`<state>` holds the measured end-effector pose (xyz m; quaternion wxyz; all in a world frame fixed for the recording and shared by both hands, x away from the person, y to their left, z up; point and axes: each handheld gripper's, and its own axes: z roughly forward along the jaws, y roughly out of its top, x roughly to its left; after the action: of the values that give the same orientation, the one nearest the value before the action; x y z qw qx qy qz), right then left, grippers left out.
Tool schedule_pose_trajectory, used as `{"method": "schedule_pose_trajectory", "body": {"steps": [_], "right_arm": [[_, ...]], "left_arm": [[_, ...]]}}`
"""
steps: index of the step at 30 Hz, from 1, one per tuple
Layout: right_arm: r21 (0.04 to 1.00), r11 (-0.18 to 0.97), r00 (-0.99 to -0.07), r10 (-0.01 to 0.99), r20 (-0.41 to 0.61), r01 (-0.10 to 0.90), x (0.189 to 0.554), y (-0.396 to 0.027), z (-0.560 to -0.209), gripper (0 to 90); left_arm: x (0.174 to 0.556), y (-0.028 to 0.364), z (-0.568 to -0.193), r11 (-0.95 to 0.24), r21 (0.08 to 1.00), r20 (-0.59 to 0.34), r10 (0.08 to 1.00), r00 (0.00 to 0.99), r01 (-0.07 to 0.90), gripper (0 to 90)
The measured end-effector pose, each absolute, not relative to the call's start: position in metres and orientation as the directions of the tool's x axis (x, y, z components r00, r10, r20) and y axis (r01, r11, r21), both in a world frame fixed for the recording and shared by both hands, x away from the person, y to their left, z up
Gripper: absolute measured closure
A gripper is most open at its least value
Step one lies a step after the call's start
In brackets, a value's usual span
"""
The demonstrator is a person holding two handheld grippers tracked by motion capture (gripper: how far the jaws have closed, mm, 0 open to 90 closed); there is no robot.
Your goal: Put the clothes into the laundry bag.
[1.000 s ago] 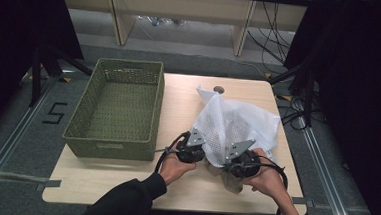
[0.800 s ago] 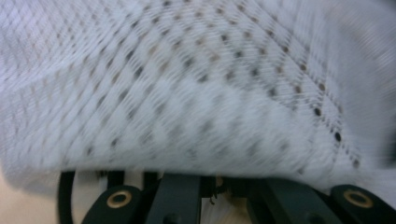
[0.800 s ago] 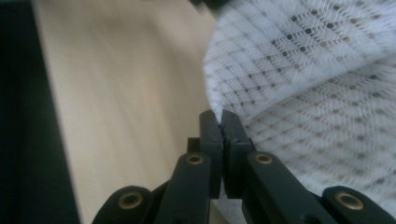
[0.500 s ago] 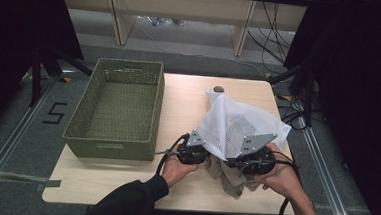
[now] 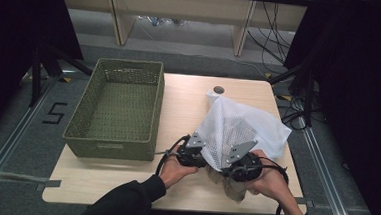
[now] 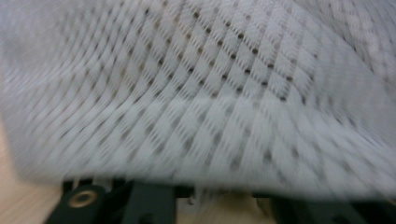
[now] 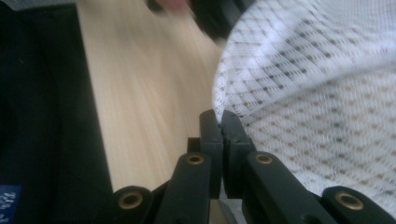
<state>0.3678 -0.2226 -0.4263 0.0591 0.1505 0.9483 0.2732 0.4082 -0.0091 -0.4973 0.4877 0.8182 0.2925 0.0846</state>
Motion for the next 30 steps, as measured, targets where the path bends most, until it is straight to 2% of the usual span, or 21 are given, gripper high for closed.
{"method": "schedule_pose_trajectory", "body": {"steps": [2, 3, 7, 9, 11, 12, 15, 20, 23, 26, 27, 29, 30], "right_arm": [[0.52, 0.812, -0.942, 0.333, -0.042, 0.265, 0.37, -0.225, -0.428, 90.0], [0.518, 0.814, -0.941, 0.334, -0.046, 0.263, 0.372, -0.226, -0.429, 90.0], [0.51, 0.815, -0.937, 0.345, -0.048, 0.274, 0.373, -0.227, -0.431, 90.0], [0.511, 0.815, -0.937, 0.345, -0.048, 0.274, 0.373, -0.226, -0.43, 90.0], [0.511, 0.817, -0.94, 0.337, -0.046, 0.268, 0.373, -0.226, -0.429, 90.0], [0.512, 0.815, -0.939, 0.341, -0.044, 0.272, 0.374, -0.227, -0.428, 90.0], [0.519, 0.81, -0.937, 0.346, -0.044, 0.274, 0.374, -0.228, -0.429, 90.0], [0.517, 0.81, -0.937, 0.347, -0.041, 0.277, 0.373, -0.228, -0.429, 90.0], [0.519, 0.807, -0.935, 0.352, -0.042, 0.28, 0.374, -0.229, -0.428, 90.0], [0.519, 0.802, -0.929, 0.368, -0.039, 0.296, 0.374, -0.231, -0.428, 90.0], [0.522, 0.805, -0.932, 0.36, -0.05, 0.283, 0.377, -0.232, -0.429, 90.0], [0.519, 0.8, -0.925, 0.378, -0.044, 0.302, 0.376, -0.232, -0.43, 90.0], [0.516, 0.802, -0.924, 0.378, -0.051, 0.3, 0.376, -0.233, -0.43, 90.0]], "left_arm": [[0.405, -0.003, -0.497, -0.372, 0.84, -0.132, 0.567, 0.813, 0.395, 58.8], [0.402, 0.009, -0.498, -0.452, 0.811, -0.052, 0.576, 0.815, 0.371, 58.8], [0.403, 0.015, -0.504, -0.471, 0.779, -0.055, 0.607, 0.792, 0.415, 58.0], [0.405, 0.011, -0.506, -0.491, 0.764, -0.035, 0.616, 0.787, 0.419, 57.6], [0.407, 0.003, -0.508, -0.492, 0.764, -0.045, 0.606, 0.794, 0.419, 54.7], [0.409, -0.008, -0.511, -0.529, 0.747, -0.021, 0.586, 0.81, 0.402, 53.4], [0.414, -0.02, -0.516, -0.544, 0.747, -0.002, 0.573, 0.819, 0.382, 48.8], [0.425, -0.026, -0.515, -0.562, 0.742, 0.019, 0.563, 0.826, 0.366, 50.9], [0.429, -0.03, -0.517, -0.565, 0.763, 0.038, 0.525, 0.85, 0.315, 53.0], [0.43, -0.033, -0.518, -0.555, 0.77, 0.001, 0.495, 0.869, 0.315, 73.5], [0.431, -0.033, -0.518, -0.556, 0.766, -0.009, 0.492, 0.871, 0.322, 83.4], [0.431, -0.032, -0.518, -0.551, 0.768, -0.018, 0.492, 0.87, 0.328, 86.8], [0.428, -0.03, -0.517, -0.577, 0.761, 0.018, 0.474, 0.88, 0.296, 88.5]]}}
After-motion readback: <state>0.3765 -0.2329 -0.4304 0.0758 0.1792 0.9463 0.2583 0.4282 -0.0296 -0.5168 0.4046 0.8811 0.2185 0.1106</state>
